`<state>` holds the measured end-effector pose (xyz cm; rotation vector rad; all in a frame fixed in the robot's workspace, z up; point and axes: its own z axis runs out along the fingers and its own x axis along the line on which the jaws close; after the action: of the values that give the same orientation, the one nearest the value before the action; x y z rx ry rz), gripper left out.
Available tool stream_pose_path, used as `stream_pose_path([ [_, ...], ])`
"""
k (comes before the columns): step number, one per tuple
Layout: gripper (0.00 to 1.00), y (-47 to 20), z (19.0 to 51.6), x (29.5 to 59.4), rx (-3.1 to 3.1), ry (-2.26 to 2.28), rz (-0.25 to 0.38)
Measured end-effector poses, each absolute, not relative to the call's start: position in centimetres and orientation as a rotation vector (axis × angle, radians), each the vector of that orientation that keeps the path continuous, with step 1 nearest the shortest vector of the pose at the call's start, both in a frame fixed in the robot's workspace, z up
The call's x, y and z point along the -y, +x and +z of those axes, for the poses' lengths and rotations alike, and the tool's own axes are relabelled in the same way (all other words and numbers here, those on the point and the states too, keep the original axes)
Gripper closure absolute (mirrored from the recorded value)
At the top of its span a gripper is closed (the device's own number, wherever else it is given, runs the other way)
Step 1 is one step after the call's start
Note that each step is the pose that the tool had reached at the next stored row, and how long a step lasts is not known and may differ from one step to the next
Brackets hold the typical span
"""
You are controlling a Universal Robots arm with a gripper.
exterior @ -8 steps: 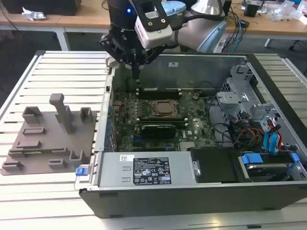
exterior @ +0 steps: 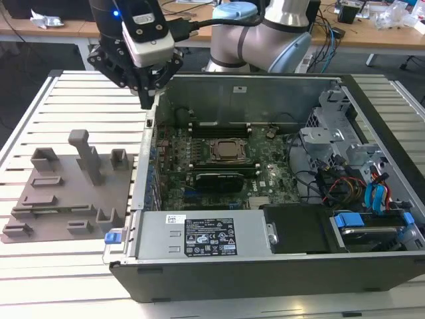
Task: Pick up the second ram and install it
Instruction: 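Reach for the second ram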
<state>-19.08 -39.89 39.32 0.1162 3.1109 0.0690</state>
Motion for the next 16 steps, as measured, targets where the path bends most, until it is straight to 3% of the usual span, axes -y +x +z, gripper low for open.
stream_pose_path([
  [16, 0.90, -27.3, 39.2, 39.9, -3.111, 0.116, 0.069],
])
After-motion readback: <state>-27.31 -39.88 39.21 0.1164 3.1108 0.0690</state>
